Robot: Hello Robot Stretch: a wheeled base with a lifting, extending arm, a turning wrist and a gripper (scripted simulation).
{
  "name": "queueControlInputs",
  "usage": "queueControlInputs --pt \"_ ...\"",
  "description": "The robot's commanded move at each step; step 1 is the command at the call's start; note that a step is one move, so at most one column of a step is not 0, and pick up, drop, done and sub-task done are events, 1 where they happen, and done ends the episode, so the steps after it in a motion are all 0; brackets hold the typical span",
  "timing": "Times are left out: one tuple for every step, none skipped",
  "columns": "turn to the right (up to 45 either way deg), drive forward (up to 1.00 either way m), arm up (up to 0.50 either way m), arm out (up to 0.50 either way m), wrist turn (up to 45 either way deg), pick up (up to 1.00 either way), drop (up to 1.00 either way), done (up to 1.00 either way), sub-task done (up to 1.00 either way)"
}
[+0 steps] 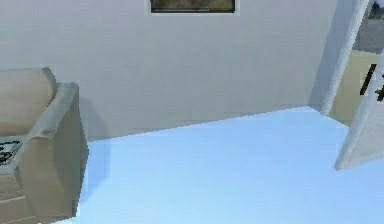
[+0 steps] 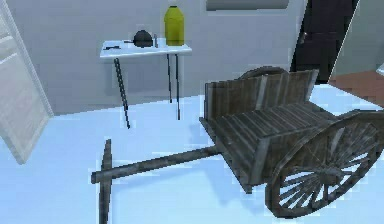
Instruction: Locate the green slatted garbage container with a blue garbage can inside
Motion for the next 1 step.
queueControlInputs --pt "6.0 0.0 0.0 0.0 0.0 0.0 0.0 0.0 0.0"
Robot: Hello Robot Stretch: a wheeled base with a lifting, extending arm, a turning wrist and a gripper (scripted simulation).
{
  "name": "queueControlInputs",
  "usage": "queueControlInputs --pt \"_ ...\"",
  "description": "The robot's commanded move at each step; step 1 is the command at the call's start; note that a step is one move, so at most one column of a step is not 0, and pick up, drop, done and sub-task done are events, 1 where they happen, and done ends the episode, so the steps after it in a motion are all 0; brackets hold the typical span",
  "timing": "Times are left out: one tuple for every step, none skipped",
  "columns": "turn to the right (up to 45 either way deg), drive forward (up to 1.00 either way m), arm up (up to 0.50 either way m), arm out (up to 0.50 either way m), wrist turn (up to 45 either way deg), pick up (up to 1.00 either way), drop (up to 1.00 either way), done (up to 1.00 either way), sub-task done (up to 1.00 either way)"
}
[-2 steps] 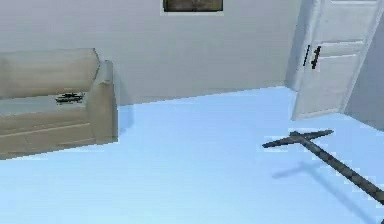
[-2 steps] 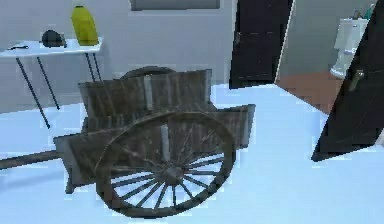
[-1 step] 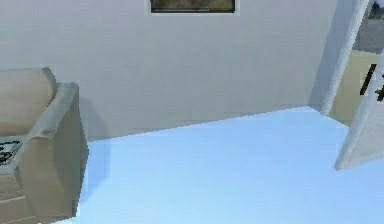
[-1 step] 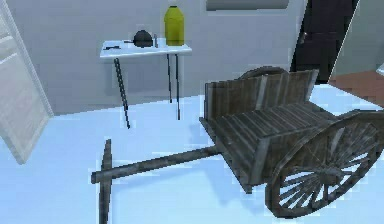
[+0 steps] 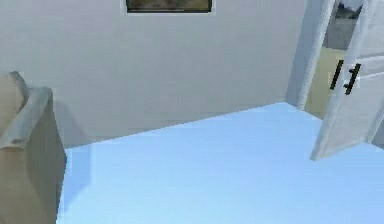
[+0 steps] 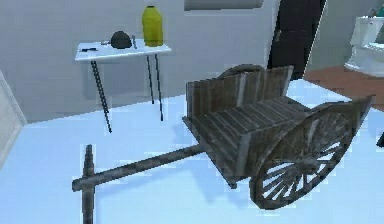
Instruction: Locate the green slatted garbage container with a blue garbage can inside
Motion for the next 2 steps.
queueControlInputs --pt "0.0 0.25 0.0 0.0 0.0 0.0 0.0 0.0 0.0" --pt "24.0 0.0 0.0 0.0 0.0 0.0 0.0 0.0 0.0"
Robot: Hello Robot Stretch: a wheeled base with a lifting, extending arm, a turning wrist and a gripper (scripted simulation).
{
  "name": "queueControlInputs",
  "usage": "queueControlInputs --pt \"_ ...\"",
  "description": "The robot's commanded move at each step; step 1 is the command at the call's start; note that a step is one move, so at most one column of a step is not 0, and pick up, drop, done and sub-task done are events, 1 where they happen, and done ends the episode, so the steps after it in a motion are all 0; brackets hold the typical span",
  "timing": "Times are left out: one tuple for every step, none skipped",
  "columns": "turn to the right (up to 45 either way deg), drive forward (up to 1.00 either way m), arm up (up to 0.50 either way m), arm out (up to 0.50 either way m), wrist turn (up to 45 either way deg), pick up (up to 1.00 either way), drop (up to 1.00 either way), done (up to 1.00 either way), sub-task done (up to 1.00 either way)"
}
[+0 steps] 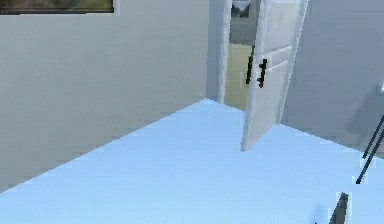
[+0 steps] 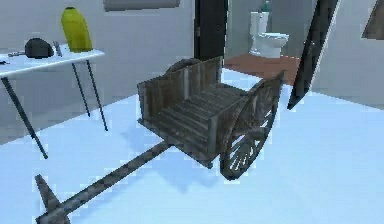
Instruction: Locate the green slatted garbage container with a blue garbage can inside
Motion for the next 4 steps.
queueControlInputs --pt "0.0 1.0 0.0 0.0 0.0 0.0 0.0 0.0 0.0" --pt "3.0 0.0 0.0 0.0 0.0 0.0 0.0 0.0 0.0" --pt "0.0 0.95 0.0 0.0 0.0 0.0 0.0 0.0 0.0" --pt "45.0 0.0 0.0 0.0 0.0 0.0 0.0 0.0 0.0"
